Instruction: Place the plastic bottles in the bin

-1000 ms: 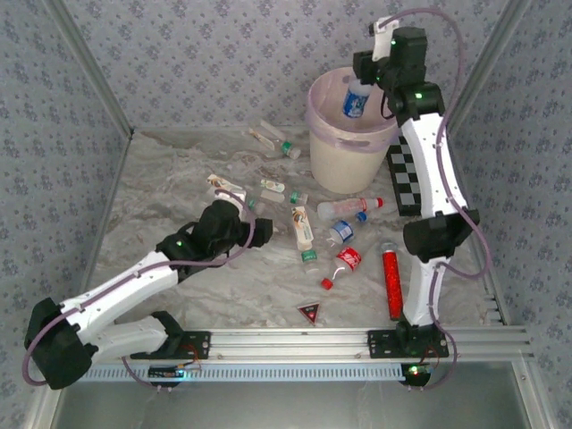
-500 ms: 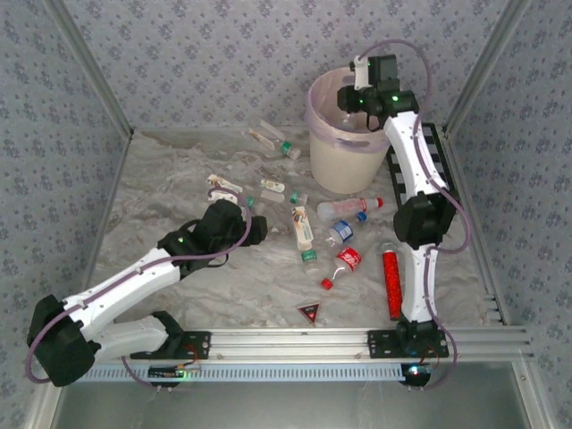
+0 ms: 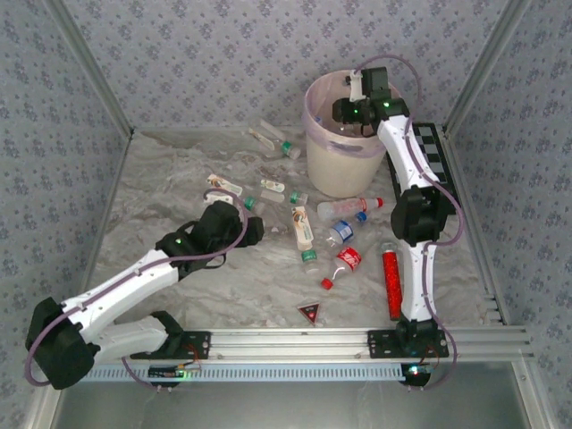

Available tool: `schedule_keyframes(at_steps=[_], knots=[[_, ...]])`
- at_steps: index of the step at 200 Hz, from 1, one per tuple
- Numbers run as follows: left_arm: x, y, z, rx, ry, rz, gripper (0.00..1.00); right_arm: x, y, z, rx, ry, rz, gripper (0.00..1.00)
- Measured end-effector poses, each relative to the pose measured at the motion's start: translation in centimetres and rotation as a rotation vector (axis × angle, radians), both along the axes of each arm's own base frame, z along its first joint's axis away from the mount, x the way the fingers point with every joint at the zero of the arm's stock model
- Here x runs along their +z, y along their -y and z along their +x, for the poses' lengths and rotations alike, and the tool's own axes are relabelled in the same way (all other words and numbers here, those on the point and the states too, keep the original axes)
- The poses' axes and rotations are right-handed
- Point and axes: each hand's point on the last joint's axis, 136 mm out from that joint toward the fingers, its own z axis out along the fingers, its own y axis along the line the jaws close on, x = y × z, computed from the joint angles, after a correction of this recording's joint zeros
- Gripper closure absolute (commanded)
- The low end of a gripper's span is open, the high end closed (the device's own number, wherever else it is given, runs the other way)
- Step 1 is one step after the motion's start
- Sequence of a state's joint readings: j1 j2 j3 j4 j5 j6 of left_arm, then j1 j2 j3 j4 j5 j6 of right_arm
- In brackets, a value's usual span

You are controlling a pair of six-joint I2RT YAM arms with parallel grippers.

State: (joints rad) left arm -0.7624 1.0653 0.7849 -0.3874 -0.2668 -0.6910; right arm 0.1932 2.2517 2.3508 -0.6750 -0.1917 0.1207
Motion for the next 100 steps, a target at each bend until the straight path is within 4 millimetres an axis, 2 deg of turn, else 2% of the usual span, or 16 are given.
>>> schedule_keyframes(at_steps=[31, 56, 76, 100], knots=[[-0.1, -0.9, -0.2, 0.028, -0.004, -0.014, 0.02, 0.2, -0.4, -0.8, 0.002, -0.029, 0.003, 0.19], [-0.1, -1.4, -0.1, 0.049, -0.005, -0.029, 0.01, 3.1, -0.5, -1.2, 0.010, 0.012, -0.005, 0.00], [-0.5, -1.8, -0.1, 0.065, -0.016, -0.033, 0.01, 6.3, 0.0, -1.5, -0.001, 0.077, -0.005, 0.00], [-0.7, -2.1, 0.0, 0.093, -0.028, -0.049, 0.01, 9.4, 1.6, -2.8, -0.035, 0.115, -0.011, 0.00]])
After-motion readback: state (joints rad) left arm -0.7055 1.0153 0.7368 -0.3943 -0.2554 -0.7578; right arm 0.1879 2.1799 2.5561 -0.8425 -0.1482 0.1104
